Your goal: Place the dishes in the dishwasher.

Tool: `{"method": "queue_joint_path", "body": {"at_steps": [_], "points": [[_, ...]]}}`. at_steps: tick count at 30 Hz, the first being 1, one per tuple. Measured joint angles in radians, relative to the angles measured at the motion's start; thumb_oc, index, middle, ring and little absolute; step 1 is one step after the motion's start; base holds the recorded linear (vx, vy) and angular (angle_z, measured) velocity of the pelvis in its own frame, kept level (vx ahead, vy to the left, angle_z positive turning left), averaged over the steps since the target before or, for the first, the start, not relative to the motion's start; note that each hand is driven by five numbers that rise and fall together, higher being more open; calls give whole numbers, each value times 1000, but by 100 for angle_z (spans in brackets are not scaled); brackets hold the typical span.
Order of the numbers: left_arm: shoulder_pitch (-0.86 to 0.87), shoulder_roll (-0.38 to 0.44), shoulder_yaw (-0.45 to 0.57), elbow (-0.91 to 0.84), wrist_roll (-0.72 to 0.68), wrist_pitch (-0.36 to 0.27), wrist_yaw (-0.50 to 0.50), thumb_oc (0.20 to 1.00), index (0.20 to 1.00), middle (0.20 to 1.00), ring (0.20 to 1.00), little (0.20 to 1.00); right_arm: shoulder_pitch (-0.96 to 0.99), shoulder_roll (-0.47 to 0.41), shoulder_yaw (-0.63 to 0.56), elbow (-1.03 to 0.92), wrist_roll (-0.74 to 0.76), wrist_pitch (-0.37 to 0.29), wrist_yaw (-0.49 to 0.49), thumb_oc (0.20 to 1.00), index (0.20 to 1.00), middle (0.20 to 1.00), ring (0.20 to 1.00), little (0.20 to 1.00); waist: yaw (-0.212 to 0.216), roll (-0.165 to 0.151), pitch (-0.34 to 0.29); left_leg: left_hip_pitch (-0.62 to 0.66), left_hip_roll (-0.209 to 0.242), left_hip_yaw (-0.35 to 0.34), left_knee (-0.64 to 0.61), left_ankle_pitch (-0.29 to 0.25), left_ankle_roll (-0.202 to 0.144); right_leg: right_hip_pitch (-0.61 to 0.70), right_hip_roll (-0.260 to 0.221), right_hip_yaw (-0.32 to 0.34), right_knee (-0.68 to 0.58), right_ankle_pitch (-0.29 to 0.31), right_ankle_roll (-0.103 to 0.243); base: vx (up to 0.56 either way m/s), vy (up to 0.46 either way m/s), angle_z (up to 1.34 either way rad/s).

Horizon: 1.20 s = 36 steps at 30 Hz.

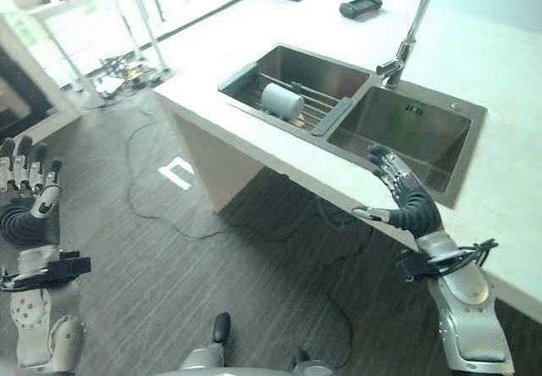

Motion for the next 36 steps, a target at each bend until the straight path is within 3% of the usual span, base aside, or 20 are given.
{"method": "queue_joint_path", "body": {"at_steps": [1, 2, 3, 5, 7, 9, 11, 12, 13, 15, 22, 25, 28, 29, 30, 31, 32, 33, 34, 36], "points": [[-66, 14, -18, 0, 0, -4, 5, 1000, 1000, 1000, 1000, 1000, -2, 6, 2, -30, 0, -1, -1, 1000, 1000, 1000, 1000, 1000, -17, -17, 8, 8, -37, 53, 0, 40, 44, 2, -46, -53, 0, 15, 28, 118, 648, -63], [-111, 49, -69, -2, 1, 1, 10, 1000, 1000, 1000, 1000, 1000, 18, 45, -8, -61, 1, 0, -3, 1000, 1000, 1000, 1000, 1000, -49, -28, 10, 29, -90, 60, 2, 36, 76, -1, -88, -105, 39, 33, 54, 120, 598, -29], [-126, 53, -101, -14, 1, 9, 5, 1000, 1000, 1000, 1000, 1000, 83, 88, -48, -129, 18, -1, -12, 1000, 1000, 1000, 1000, 1000, -61, -13, 21, 53, -113, 62, 6, 33, 107, -21, -108, -112, 125, 32, 61, 112, 556, -2], [-103, 61, -104, -30, 1, 10, -16, 1000, 1000, 1000, 1000, 1000, 144, 115, -67, -141, 17, -10, -18, 1000, 1000, 1000, 1000, 1000, -81, -4, 19, 90, -136, 71, 7, 7, 147, -111, -129, -105, 295, -14, 88, 80, 337, -13], [-99, 69, -95, -30, 1, 14, -15, 1000, 1000, 1000, 1000, 1000, 140, 115, -58, -124, 17, -11, -25, 1000, 1000, 1000, 1000, 1000, -76, -16, 17, 95, -150, 113, 7, -8, 166, -201, -125, -123, 348, -6, 100, 62, 278, -47], [-43, 89, -61, -39, 1, 26, 15, 1000, 1000, 1000, 1000, 1000, 28, 114, 27, -68, 16, -8, -19, 1000, 1000, 1000, 1000, 1000, -22, -26, 16, 127, -138, 254, 8, -27, 145, -293, -122, -320, 345, 140, 72, 4, 196, -147], [3, 94, -46, -58, 4, 30, 43, 1000, 1000, 1000, 1000, 1000, -51, 111, 79, -43, 16, -8, -11, 1000, 1000, 1000, 1000, 1000, -4, -36, 12, 140, -126, 341, 8, -54, 142, -292, -102, -471, 282, 191, 71, 63, 105, -165], [-4, 77, -44, -52, 1, 55, 64, 1000, 1000, 1000, 1000, 1000, -83, 108, 108, -22, 16, -5, -14, 1000, 1000, 1000, 1000, 1000, 13, -48, 5, 148, -116, 366, 9, -70, 137, -281, -50, -468, 256, 129, 73, 114, -36, -116], [-18, 72, -61, -50, 1, 67, 72, 1000, 1000, 1000, 1000, 1000, -83, 108, 111, -6, 16, -3, -21, 1000, 1000, 1000, 1000, 1000, 7, -56, -5, 149, -113, 373, 9, -84, 117, -260, -3, -469, 245, 87, 46, 154, -90, -77], [-21, 65, -103, -48, 3, 82, 85, 1000, 1000, 1000, 1000, 1000, -92, 105, 137, 19, 15, -3, -33, 1000, 1000, 1000, 1000, 1000, 15, -83, -33, 148, -116, 389, 9, -90, 114, -228, 30, -488, 171, 43, -19, 155, -118, -22], [9, 10, -136, -48, -4, 131, 26, 1000, 1000, 1000, 1000, 1000, -24, 67, 109, 23, 14, -6, -63, 1000, 1000, 1000, 1000, 1000, 19, 16, -76, 171, -88, 357, 9, -90, 110, -130, 94, -487, 27, 71, -51, 194, -175, 8], [13, 12, -135, -48, -43, 143, 25, 1000, 1000, 1000, 1000, 1000, -33, 67, 126, 30, -6, -6, -73, 1000, 1000, 1000, 1000, 1000, 25, 17, -74, 181, -70, 353, 59, -111, 79, -96, 105, -477, 1, 62, -65, 139, -180, -18], [16, 10, -125, -48, -86, 151, 22, 1000, 1000, 1000, 1000, 1000, -38, 65, 119, 35, -24, -7, -77, 1000, 1000, 1000, 1000, 1000, 32, -35, -62, 32, -59, 307, 406, -112, 33, -98, 60, -438, 31, 27, -109, 76, -184, -31], [16, 3, -121, -48, -86, 151, 18, 1000, 1000, 1000, 1000, 1000, -52, 64, 108, 35, -25, -9, -83, 1000, 1000, 1000, 1000, 1000, 32, -43, -53, -98, -33, 262, 657, -61, -44, -103, 48, -430, 51, 26, -117, 100, -61, -41], [18, -2, -122, -48, -86, 151, 15, 1000, 1000, 1000, 1000, 1000, -60, 65, 97, 39, -25, -10, -89, 1000, 1000, 1000, 1000, 1000, 31, -41, -49, -203, -12, 210, 816, -26, -74, -106, 52, -414, 64, 25, -154, 136, 77, -41], [18, -2, -121, -48, -86, 150, 11, 1000, 1000, 1000, 1000, 1000, -72, 66, 98, 45, -27, -10, -90, 1000, 1000, 1000, 1000, 1000, 31, -42, -46, -242, -8, 190, 824, -38, -61, -111, 52, -399, 60, 28, -154, 161, 178, -52], [18, -2, -119, -45, -86, 146, 11, 1000, 1000, 1000, 1000, 1000, -103, 68, 108, 59, -33, -10, -90, 1000, 1000, 1000, 1000, 1000, 28, -41, -33, -222, 19, 192, 691, -68, -36, -110, 57, -376, 48, 39, -137, 300, 349, -67], [20, -1, -113, -44, -86, 140, 12, 1000, 1000, 1000, 1000, 1000, -138, 68, 124, 87, -37, -10, -90, 1000, 1000, 1000, 1000, 1000, 29, -24, -33, -159, 56, 193, 455, -73, -31, -107, 82, -353, 42, 46, -131, 293, 302, -80], [26, -2, -109, -41, -86, 120, 9, 1000, 1000, 1000, 1000, 1000, -129, 67, 120, 102, -44, -10, -83, 1000, 1000, 1000, 1000, 1000, 22, 17, -30, -23, 90, 143, 35, -55, -56, -75, 126, -327, 12, 33, -111, 372, 357, -68], [36, -4, -98, -38, -88, 112, 11, 1000, 1000, 1000, 1000, 1000, -99, 66, 100, 102, -44, -9, -74, 1000, 1000, 1000, 1000, 1000, 15, 37, -19, -5, 93, 113, -3, -34, -61, -53, 136, -302, -1, 42, -127, 225, 240, -44]]}}
